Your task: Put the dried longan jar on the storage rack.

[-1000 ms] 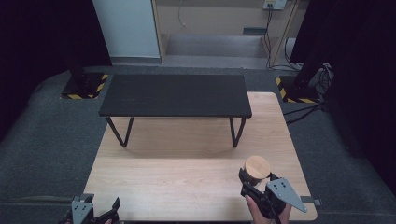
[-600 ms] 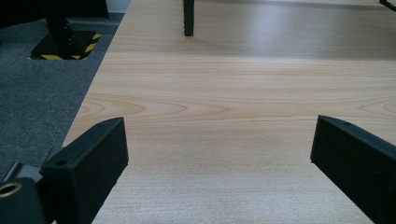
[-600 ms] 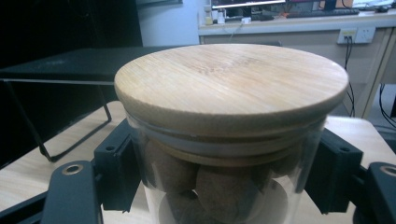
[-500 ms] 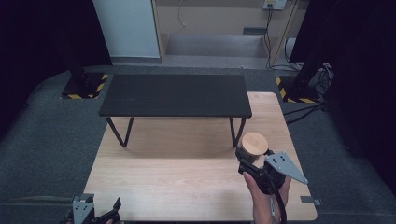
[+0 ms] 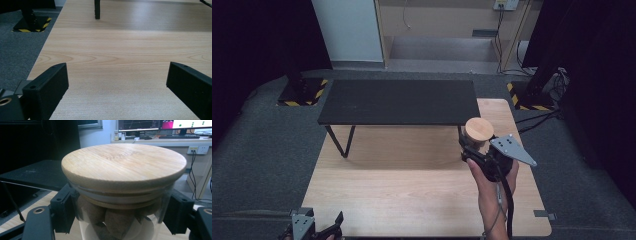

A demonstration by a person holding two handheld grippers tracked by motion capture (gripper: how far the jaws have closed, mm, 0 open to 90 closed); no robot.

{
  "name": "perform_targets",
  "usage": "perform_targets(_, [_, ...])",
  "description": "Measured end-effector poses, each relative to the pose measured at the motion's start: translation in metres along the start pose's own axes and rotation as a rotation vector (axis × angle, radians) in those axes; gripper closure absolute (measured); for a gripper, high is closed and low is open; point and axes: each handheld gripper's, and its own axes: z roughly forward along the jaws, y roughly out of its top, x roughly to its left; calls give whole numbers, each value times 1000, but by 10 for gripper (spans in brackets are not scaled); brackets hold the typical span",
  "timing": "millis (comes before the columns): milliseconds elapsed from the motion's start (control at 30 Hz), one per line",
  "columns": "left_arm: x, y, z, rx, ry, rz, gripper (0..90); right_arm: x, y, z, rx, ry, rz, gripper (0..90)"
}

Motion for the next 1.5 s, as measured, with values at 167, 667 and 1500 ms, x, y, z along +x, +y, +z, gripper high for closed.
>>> perform_targets(167, [1, 0, 0, -1, 1, -2, 29, 1, 12, 14, 0, 5, -13, 257])
perform_targets(667, [3, 0, 3, 1, -2, -5, 29, -2, 34, 64, 26, -11, -40, 258])
perform_targets(1500, [6, 0, 8, 8, 1, -12, 29, -13, 38, 136, 79, -47, -24, 258])
